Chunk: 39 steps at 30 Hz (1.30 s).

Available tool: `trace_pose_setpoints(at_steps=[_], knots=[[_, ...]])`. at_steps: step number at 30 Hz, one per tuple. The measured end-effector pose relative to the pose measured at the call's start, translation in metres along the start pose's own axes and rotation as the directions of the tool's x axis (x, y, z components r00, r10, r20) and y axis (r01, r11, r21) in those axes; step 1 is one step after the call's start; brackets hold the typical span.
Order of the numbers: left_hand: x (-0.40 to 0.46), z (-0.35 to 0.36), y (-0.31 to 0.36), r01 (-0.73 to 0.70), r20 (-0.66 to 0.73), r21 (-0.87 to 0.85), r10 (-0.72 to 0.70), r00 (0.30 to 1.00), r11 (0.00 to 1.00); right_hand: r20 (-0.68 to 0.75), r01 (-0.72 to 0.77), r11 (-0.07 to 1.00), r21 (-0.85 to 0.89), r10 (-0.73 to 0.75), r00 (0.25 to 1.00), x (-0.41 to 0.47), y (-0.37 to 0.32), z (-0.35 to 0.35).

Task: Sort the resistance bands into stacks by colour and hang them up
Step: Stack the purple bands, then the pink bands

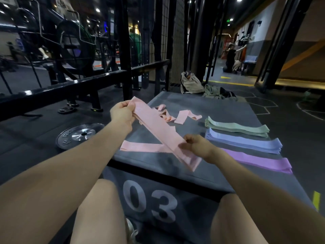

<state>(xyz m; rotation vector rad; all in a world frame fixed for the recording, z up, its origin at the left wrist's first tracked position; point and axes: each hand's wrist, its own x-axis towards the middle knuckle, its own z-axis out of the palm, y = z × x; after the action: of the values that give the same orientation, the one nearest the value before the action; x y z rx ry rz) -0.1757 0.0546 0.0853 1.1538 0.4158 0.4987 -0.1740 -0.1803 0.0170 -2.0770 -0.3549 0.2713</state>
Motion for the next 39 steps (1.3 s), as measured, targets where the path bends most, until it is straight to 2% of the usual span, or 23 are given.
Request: trace_pose_setpoints(at_steps=[5,9,11,13,15,16,19,22,29,39], knots=[[0.010,-0.018,-0.021,0.028,-0.076,-0.001,-0.028,0.997,1.000,0.122,-0.019,0.991,-0.134,0.036,0.992,-0.007,0.016,-0.003],[0.026,-0.034,-0.036,0.057,-0.122,0.064,-0.049,0.991,0.996,0.118,-0.106,0.966,-0.236,0.136,0.984,-0.003,0.038,-0.012],[0.034,-0.039,-0.043,0.059,-0.146,0.114,-0.042,0.988,0.992,0.062,-0.185,0.974,-0.128,0.194,0.979,0.000,0.043,-0.015],[0.039,-0.042,-0.050,0.050,-0.163,0.168,-0.023,0.986,0.985,0.005,-0.256,0.962,0.091,0.257,0.967,0.006,0.044,-0.015],[0.045,-0.044,-0.060,0.041,-0.173,0.234,0.000,0.985,0.971,-0.094,-0.260,0.937,0.234,0.288,0.953,0.019,0.044,-0.016],[0.049,-0.046,-0.065,0.037,-0.180,0.284,0.016,0.984,0.958,-0.181,-0.244,0.940,0.239,0.290,0.940,0.027,0.045,-0.017],[0.063,-0.052,-0.079,0.040,-0.193,0.423,0.046,0.980,0.905,-0.414,-0.231,0.957,0.175,0.285,0.865,0.052,0.049,-0.021],[0.068,-0.053,-0.089,0.024,-0.193,0.552,0.100,0.976,0.833,-0.506,-0.282,0.956,0.085,0.286,0.814,0.071,0.054,-0.020],[0.076,-0.060,-0.110,0.005,-0.146,0.699,0.136,0.980,0.716,-0.528,-0.304,0.936,-0.178,0.170,0.832,0.084,0.063,-0.002],[0.085,-0.074,-0.132,0.048,-0.151,0.757,0.104,0.983,0.652,-0.502,-0.294,0.915,-0.277,0.123,0.856,0.081,0.080,0.010]])
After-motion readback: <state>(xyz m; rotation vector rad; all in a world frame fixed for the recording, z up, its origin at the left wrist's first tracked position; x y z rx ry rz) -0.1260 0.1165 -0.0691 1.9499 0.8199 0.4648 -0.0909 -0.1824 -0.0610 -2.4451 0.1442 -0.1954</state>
